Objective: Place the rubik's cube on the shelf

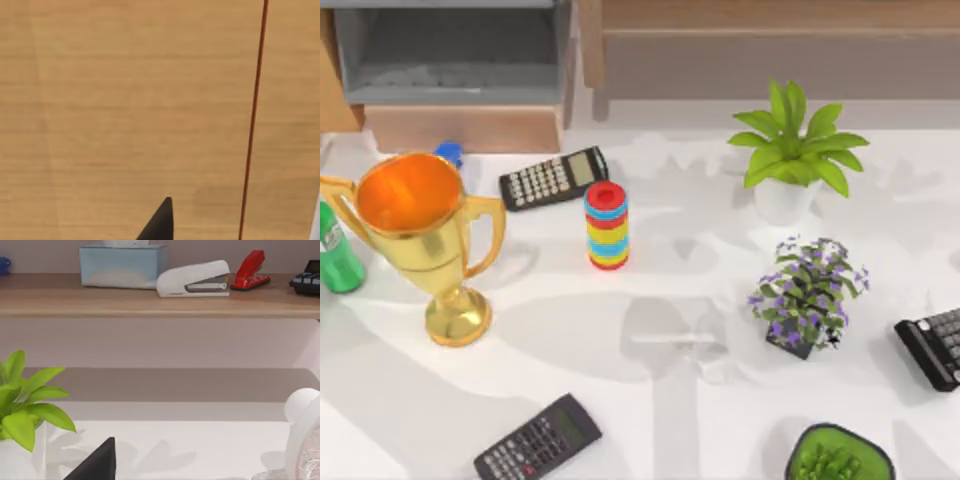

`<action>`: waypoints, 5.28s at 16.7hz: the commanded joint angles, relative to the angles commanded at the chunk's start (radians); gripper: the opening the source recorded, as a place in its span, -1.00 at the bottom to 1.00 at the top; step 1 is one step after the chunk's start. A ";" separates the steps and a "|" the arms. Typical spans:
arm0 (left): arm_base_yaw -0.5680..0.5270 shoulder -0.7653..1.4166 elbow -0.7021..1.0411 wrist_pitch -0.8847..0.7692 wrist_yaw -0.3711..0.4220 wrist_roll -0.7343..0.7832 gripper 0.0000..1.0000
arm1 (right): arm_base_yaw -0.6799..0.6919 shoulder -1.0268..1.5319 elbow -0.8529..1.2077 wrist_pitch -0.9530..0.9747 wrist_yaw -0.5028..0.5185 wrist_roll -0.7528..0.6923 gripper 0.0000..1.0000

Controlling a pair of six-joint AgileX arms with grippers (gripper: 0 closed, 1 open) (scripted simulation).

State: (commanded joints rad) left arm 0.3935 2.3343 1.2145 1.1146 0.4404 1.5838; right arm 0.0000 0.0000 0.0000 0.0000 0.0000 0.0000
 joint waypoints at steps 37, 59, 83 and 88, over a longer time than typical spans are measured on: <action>0.137 -0.190 -0.459 0.236 0.138 0.001 -1.00 | 0.000 0.000 0.000 0.000 0.000 0.000 1.00; 0.285 -0.298 -0.729 0.392 0.283 0.011 -0.70 | 0.000 0.000 0.000 0.000 0.000 0.000 1.00; 0.318 -0.314 -0.770 0.417 0.316 0.014 1.00 | 0.000 0.000 0.000 0.000 0.000 0.000 1.00; 0.329 -0.316 -0.786 0.426 0.330 0.014 1.00 | 0.000 0.000 0.000 0.000 0.000 0.000 1.00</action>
State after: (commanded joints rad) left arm 0.7223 2.0183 0.4281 1.5411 0.7703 1.5982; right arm 0.0000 0.0000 0.0000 0.0000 0.0000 0.0000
